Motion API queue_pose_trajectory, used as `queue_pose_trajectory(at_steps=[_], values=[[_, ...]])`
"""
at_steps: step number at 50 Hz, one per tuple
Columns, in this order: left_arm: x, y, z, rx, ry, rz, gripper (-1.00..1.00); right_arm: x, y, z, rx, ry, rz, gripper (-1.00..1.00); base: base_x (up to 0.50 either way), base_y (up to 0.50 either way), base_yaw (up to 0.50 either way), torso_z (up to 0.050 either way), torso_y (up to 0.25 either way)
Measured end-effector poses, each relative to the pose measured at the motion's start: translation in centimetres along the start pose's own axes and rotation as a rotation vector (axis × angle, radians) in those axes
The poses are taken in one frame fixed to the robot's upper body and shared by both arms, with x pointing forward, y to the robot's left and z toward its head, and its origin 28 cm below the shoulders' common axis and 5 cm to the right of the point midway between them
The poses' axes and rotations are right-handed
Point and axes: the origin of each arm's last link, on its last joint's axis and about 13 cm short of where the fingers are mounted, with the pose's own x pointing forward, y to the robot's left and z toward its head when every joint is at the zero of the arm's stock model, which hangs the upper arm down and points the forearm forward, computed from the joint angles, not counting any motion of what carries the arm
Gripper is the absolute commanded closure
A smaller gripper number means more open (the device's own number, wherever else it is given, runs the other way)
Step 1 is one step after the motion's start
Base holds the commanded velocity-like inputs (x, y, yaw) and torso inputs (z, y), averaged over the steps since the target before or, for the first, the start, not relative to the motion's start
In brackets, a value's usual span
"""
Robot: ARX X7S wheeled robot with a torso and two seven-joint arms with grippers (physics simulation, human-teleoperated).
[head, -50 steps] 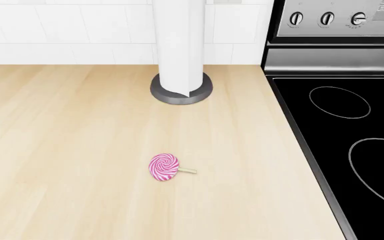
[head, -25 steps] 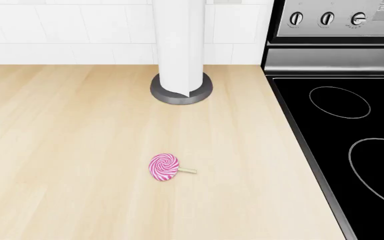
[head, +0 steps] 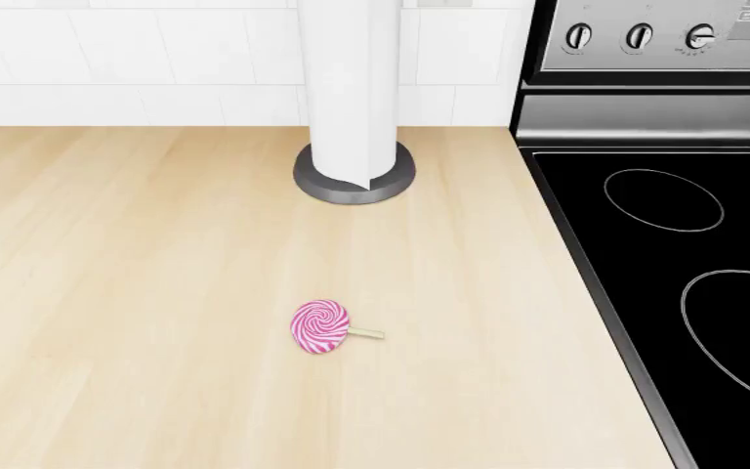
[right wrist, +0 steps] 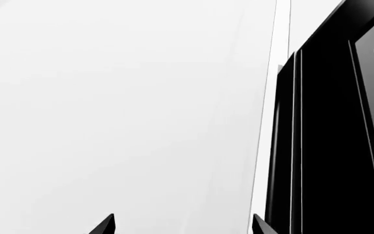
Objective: Close the microwave door
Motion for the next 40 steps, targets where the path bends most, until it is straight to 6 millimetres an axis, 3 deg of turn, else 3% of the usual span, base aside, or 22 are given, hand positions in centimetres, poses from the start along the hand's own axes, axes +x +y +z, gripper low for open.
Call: queue_pose_trajectory(at_steps=[40], values=[[0.0, 0.1, 0.0, 0.005, -0.002, 0.001, -1.0, -1.4, -0.8, -2.6, 0.07, 0.053, -0.062, -1.0, 0.0, 0.0, 0.0, 0.0, 0.0]])
